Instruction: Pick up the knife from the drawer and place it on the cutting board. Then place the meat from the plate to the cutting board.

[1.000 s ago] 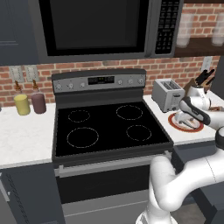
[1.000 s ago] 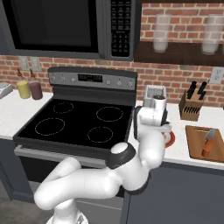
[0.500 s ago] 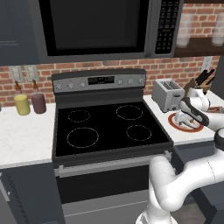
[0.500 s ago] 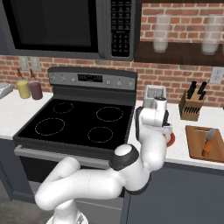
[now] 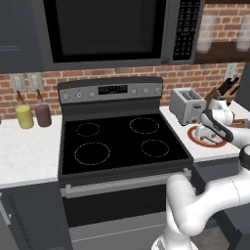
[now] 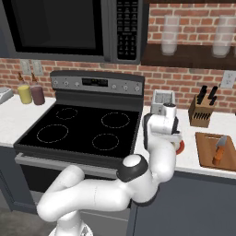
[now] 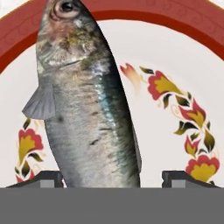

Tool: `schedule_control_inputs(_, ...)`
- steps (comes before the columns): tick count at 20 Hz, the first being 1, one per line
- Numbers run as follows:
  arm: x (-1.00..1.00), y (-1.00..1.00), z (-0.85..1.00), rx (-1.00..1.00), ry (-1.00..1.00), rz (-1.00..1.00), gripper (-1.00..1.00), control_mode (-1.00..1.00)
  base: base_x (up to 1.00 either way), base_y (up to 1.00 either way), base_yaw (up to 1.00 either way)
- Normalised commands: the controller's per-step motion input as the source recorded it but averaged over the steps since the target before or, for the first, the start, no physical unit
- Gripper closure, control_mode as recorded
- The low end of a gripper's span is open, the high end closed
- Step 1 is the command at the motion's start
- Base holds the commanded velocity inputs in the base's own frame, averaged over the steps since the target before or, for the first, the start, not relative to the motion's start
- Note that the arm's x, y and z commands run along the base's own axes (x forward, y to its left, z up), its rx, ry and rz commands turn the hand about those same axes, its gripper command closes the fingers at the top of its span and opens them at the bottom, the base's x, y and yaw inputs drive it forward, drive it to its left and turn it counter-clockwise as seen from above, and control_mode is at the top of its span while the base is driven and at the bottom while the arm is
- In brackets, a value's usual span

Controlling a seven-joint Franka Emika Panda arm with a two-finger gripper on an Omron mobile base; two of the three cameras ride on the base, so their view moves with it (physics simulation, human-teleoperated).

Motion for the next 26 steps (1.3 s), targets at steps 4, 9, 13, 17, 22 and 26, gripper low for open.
schedule_control_inputs(4,0.0,0.0,0.0,0.0,0.0,0.0,1.0,-1.0,0.0,0.0,0.0)
schedule_control_inputs(9,0.0,0.0,0.0,0.0,0.0,0.0,1.0,-1.0,0.0,0.0,0.0)
schedule_control_inputs(13,-0.18,-0.03,0.0,0.0,-0.01,0.0,1.0,-1.0,0.0,0.0,0.0)
schedule_control_inputs(17,-0.49,-0.16,0.07,0.0,-0.07,-0.03,1.0,-1.0,0.0,0.0,0.0)
schedule_control_inputs(22,-0.42,-0.2,0.28,0.0,-0.07,-0.04,1.0,-1.0,0.0,0.0,0.0)
schedule_control_inputs(26,-0.24,-0.25,0.29,0.0,-0.06,-0.07,1.0,-1.0,0.0,0.0,0.0)
